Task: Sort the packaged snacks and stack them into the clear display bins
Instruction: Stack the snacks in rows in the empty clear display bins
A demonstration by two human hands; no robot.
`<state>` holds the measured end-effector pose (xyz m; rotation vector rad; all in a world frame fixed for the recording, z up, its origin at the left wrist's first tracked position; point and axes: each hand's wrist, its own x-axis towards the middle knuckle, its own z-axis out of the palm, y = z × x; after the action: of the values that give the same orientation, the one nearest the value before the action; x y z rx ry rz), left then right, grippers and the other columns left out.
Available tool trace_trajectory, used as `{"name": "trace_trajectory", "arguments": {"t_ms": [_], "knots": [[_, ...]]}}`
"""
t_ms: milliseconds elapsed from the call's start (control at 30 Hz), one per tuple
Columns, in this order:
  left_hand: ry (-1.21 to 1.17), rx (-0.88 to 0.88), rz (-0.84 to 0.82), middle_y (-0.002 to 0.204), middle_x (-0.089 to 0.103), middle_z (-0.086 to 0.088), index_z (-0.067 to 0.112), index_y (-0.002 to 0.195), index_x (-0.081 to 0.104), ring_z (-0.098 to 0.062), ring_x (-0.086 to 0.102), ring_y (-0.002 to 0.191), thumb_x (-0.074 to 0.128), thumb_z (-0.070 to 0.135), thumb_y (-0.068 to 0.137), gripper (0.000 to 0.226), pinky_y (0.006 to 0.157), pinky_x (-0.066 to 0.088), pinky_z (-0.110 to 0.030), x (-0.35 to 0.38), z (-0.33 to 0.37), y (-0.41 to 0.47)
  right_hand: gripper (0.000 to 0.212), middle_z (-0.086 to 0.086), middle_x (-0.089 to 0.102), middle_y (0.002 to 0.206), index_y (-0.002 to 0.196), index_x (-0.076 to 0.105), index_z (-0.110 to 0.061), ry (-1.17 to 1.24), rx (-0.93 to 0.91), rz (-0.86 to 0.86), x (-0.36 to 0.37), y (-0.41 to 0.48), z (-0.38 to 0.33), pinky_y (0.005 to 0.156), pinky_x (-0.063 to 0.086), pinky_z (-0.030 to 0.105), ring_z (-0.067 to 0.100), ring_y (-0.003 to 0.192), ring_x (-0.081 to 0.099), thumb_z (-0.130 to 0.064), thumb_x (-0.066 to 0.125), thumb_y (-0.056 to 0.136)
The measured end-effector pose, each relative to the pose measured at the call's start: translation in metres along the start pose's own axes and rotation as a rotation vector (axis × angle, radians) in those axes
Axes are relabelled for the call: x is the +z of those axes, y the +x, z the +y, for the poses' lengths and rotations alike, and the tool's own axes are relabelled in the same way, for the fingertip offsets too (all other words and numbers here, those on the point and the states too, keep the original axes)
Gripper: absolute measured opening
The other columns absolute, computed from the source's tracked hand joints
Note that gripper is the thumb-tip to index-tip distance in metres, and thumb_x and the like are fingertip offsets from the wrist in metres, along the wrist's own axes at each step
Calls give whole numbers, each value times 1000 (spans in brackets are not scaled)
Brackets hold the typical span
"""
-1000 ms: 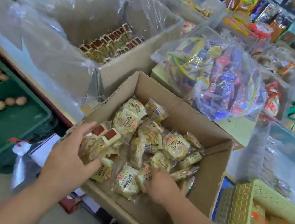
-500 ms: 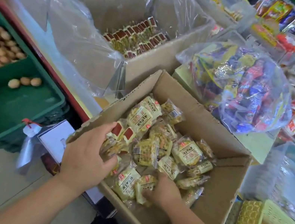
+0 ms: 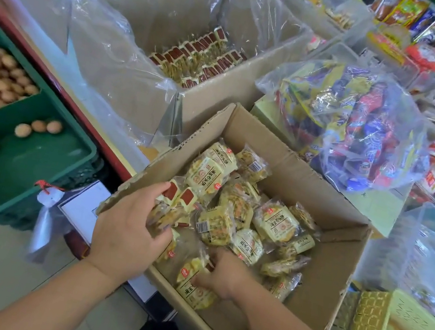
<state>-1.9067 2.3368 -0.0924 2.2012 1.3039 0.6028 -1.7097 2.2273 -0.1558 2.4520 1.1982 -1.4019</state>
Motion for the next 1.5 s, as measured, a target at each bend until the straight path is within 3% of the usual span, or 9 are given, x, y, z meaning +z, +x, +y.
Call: {"name": "trace_trajectory", "arguments": {"t_ms": [267,533,633,800,867,967,1133,1300,1500], "knots": [[-22,-148,-75,111,66,15,42,137,47,-10,56,88,85,26,72,76,75,48,-34,-12,18,6,60,-8,62,105,132,53,-24,323,-61,102,-43,-44,28,77,51,25,10,90,57,-46,78,83],[-730,-460,-254,98,71,28,65,105,54,3,69,85,85,19,72,64,72,54,-36,-11,125,5,31,11,75,116,114,74,-25,1017,-393,112,-134,-165,83,89,60,41,29,109,71,-16,80,85],[-865,-452,-452,116,73,5,57,111,58,-21,72,99,77,28,63,60,85,58,-52,10,178,-6,34,15,75,114,112,75,-16,1081,-440,151,-143,-196,113,86,59,35,28,106,72,-14,80,78],[-1211,-493,-785,118,75,-15,41,126,62,-32,77,81,69,1,79,62,54,61,-38,55,258,-37,31,12,76,108,109,76,-11,1183,-474,261,-148,-232,189,82,56,28,24,100,73,-11,79,79],[-1312,-432,-761,108,63,-39,10,135,59,-21,71,60,49,-2,101,37,42,51,-20,79,280,-52,31,10,76,108,109,76,-14,1183,-480,262,-150,-244,229,82,56,28,23,100,73,-12,80,78],[-1293,-409,-859,97,65,-38,-7,111,65,-18,77,70,53,8,103,21,65,59,-28,114,335,-80,34,8,76,110,112,75,-14,1166,-490,224,-150,-257,290,83,55,29,21,101,72,-13,82,79],[-1183,-587,-1083,123,73,-19,20,129,69,-42,74,102,100,40,56,82,68,62,-52,175,411,-127,62,-10,69,100,111,74,-33,1222,-315,517,-146,-273,380,73,54,26,12,87,66,-40,95,53],[-1176,-683,-850,126,72,-12,30,140,56,-45,73,101,89,33,70,78,75,59,-64,230,456,-159,56,-16,55,101,92,58,-42,925,-7,955,-141,-282,438,69,43,18,-4,86,54,-72,79,50],[-1113,-622,-639,116,71,2,38,115,60,-30,69,103,94,40,55,69,67,62,-55,270,488,-176,23,-11,57,82,84,58,-37,687,-71,1044,-127,-279,478,64,41,16,3,78,57,-59,66,85]]}}
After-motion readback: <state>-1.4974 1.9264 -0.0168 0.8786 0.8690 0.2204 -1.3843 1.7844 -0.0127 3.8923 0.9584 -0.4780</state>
